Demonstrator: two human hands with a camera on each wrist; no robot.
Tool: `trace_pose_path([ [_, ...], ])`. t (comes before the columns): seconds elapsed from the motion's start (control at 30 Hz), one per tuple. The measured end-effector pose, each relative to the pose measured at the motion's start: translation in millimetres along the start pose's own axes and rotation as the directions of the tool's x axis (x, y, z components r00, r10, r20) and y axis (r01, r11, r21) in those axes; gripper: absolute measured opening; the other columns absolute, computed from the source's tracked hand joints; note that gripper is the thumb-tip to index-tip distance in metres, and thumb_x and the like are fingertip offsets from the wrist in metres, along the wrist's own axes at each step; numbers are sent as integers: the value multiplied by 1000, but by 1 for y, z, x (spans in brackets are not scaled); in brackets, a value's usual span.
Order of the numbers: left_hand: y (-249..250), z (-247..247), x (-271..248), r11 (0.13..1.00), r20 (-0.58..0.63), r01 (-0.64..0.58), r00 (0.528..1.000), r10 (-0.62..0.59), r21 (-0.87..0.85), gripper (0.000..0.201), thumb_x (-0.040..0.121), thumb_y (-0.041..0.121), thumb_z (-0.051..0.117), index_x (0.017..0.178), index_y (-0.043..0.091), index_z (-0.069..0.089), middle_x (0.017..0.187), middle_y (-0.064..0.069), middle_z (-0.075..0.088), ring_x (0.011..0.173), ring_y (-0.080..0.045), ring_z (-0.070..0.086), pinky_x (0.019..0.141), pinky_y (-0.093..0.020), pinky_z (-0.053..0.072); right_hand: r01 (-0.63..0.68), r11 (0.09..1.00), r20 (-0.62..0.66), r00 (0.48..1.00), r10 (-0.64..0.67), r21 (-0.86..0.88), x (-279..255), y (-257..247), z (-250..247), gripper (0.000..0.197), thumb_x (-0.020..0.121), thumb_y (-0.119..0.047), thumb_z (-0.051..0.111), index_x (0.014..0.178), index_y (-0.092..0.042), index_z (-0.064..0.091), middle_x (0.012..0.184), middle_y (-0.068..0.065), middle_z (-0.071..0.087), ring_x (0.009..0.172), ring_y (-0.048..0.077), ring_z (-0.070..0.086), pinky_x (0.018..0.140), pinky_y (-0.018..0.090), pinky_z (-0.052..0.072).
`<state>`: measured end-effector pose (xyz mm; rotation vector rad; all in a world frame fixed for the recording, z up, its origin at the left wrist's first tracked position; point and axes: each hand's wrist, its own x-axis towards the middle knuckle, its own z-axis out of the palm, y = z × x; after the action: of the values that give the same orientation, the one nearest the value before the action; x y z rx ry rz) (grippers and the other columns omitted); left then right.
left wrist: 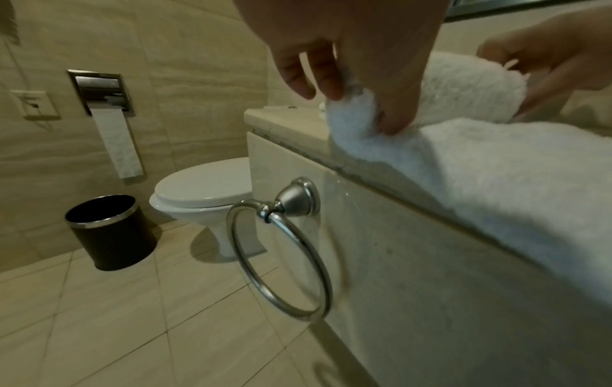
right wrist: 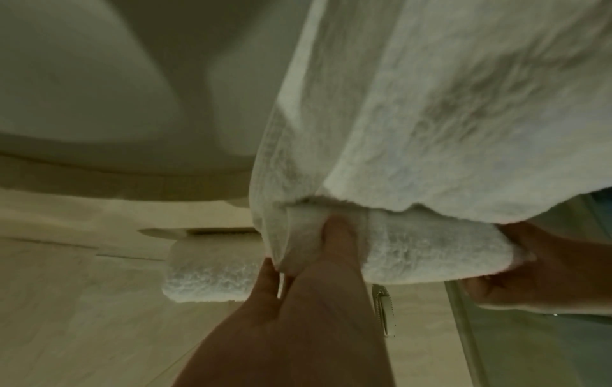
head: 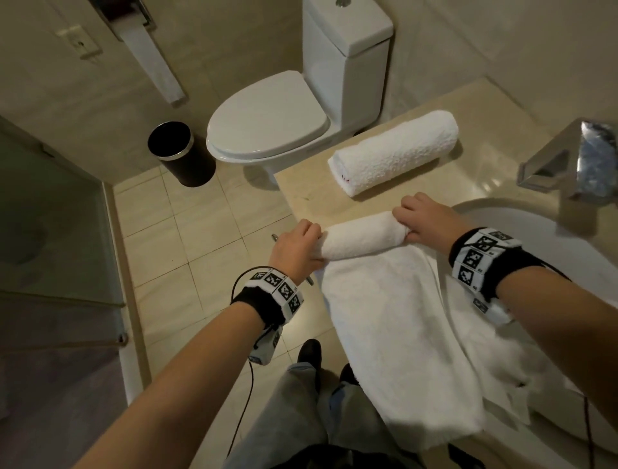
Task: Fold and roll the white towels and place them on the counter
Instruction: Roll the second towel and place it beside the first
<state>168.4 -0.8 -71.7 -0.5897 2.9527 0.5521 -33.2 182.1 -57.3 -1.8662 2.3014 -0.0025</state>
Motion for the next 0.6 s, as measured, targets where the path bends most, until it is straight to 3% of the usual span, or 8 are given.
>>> trace_pose_path([
  [0.07, -7, 5, -11, 999, -13, -38, 999, 38, 7, 47, 76, 37, 71, 112, 11, 57, 124, -8, 51, 107, -28, 53, 88, -35, 39, -1, 995, -30, 1000, -2, -102, -7, -6, 4, 63, 39, -2, 85, 80, -12, 37, 72, 14, 55, 62, 29, 54, 44, 30, 42],
  [0.17, -16, 7, -28, 979, 8, -37, 999, 39, -198, 46, 84, 35, 63, 125, 15, 54, 139, -10, 45, 125, -25, 43, 105, -39, 34, 3, 981, -100, 995, -22, -192, -15, -16, 13, 56, 44, 4, 80, 76, -12, 37, 67, 11, 52, 58, 25, 49, 45, 31, 36],
  [0.2, -16, 7, -32, 958, 19, -27, 999, 34, -285, 43, 88, 29, 61, 127, 14, 52, 137, -9, 48, 123, -21, 45, 106, -34, 34, -7, 978, -127, 992, -20, -210, -18, -17, 16, 54, 47, 7, 78, 76, -12, 37, 66, 11, 50, 58, 25, 48, 45, 32, 36],
  [0.27, -11, 5, -35, 917, 20, 2, 1000, 7, -400, 36, 91, 18, 58, 125, 11, 53, 127, -6, 56, 107, -12, 49, 95, -18, 35, -28, 975, -156, 988, -7, -221, -22, -16, 24, 50, 51, 9, 75, 76, -12, 38, 67, 10, 48, 58, 24, 45, 46, 33, 36],
  [0.33, -7, 6, -32, 882, 7, 40, 999, -42, -470, 30, 89, 11, 58, 118, 8, 55, 118, -6, 59, 96, -8, 48, 85, -15, 35, -17, 981, -155, 988, -13, -192, -25, -17, 23, 42, 56, 7, 70, 77, -11, 40, 69, 11, 49, 60, 25, 45, 49, 34, 38],
  [0.43, -5, 8, -28, 832, 21, 113, 992, -121, -543, 26, 84, 8, 62, 109, 12, 56, 109, -4, 56, 89, -11, 47, 82, -22, 40, -13, 1000, -204, 979, 8, -25, -31, -19, 18, 13, 67, -9, 46, 79, -7, 45, 76, 14, 53, 68, 29, 48, 56, 34, 43],
  [0.5, -4, 6, -25, 827, 29, 125, 991, -130, -549, 25, 80, 6, 65, 103, 14, 57, 108, -5, 54, 89, -11, 48, 82, -19, 38, -80, 979, -221, 968, 121, 187, -31, -15, 14, 28, 69, -15, 34, 81, -1, 55, 82, 18, 54, 76, 34, 52, 64, 37, 45],
  [0.6, -5, 0, -22, 829, 56, 128, 992, -117, -545, 26, 75, 2, 69, 93, 16, 57, 101, -4, 50, 91, -17, 50, 84, -23, 43, -278, 867, -64, 941, 332, 413, -19, -3, 1, 29, 78, -1, 46, 103, 2, 59, 103, 21, 53, 94, 36, 54, 82, 38, 43],
])
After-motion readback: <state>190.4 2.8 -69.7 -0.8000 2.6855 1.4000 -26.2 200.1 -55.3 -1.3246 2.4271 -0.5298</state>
